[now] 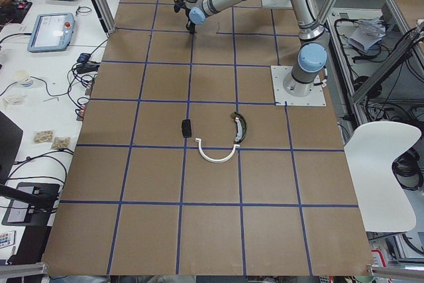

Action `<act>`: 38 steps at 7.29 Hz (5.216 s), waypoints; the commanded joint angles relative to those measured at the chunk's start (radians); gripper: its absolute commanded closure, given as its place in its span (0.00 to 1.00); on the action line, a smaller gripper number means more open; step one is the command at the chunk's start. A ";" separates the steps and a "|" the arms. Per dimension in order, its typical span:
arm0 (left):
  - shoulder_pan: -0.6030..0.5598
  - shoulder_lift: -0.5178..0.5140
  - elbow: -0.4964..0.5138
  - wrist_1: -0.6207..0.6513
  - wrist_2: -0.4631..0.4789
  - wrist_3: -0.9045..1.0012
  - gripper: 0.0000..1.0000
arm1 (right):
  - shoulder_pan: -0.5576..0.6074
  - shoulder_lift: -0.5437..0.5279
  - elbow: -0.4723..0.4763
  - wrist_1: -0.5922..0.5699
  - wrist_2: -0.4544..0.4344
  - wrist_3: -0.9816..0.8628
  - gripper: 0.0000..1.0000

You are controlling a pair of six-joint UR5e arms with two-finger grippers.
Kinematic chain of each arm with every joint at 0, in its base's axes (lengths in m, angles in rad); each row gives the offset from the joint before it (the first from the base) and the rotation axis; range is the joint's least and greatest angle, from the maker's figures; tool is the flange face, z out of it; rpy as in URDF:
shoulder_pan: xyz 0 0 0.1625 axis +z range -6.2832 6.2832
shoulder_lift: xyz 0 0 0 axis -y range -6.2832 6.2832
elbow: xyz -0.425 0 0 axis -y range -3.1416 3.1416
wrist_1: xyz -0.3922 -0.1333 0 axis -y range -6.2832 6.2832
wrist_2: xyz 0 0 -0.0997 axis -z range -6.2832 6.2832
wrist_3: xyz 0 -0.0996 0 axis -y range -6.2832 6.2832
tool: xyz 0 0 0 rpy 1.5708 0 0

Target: Place bearing gear from tray to pile

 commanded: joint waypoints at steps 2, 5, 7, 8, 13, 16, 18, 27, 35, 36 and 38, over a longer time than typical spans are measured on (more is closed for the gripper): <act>0.132 0.082 0.150 -0.275 0.010 0.087 1.00 | -0.002 0.006 -0.006 -0.004 -0.002 -0.012 0.34; 0.410 0.162 0.137 -0.393 0.026 0.392 1.00 | -0.004 0.006 -0.009 -0.006 -0.027 -0.026 0.50; 0.621 0.199 0.061 -0.405 0.079 0.570 1.00 | -0.004 0.007 -0.009 -0.006 -0.031 -0.031 0.63; 0.736 0.222 0.030 -0.405 0.079 0.714 1.00 | -0.002 0.009 -0.006 -0.004 -0.031 -0.056 0.69; 1.170 0.250 -0.113 -0.405 0.116 1.025 1.00 | 0.027 -0.174 -0.034 0.151 -0.027 -0.022 0.89; 1.176 0.185 -0.135 -0.395 0.106 0.985 1.00 | 0.232 -0.499 -0.038 0.525 -0.062 0.256 0.88; 1.173 0.141 -0.131 -0.343 0.104 0.987 1.00 | 0.440 -0.632 -0.040 0.631 -0.099 0.525 0.86; 1.152 0.157 -0.110 -0.379 0.110 0.982 0.00 | 1.318 -0.387 -0.040 0.425 0.016 1.779 0.78; 0.798 0.259 0.002 -0.549 0.063 0.769 0.00 | 1.377 -0.296 -0.041 0.257 0.056 1.849 0.38; 0.773 0.259 0.002 -0.536 0.037 0.743 0.00 | 1.377 -0.298 -0.041 0.257 0.055 1.842 0.25; 0.669 0.251 0.002 -0.488 0.035 0.636 0.00 | 1.371 -0.304 -0.046 0.258 0.045 1.838 0.20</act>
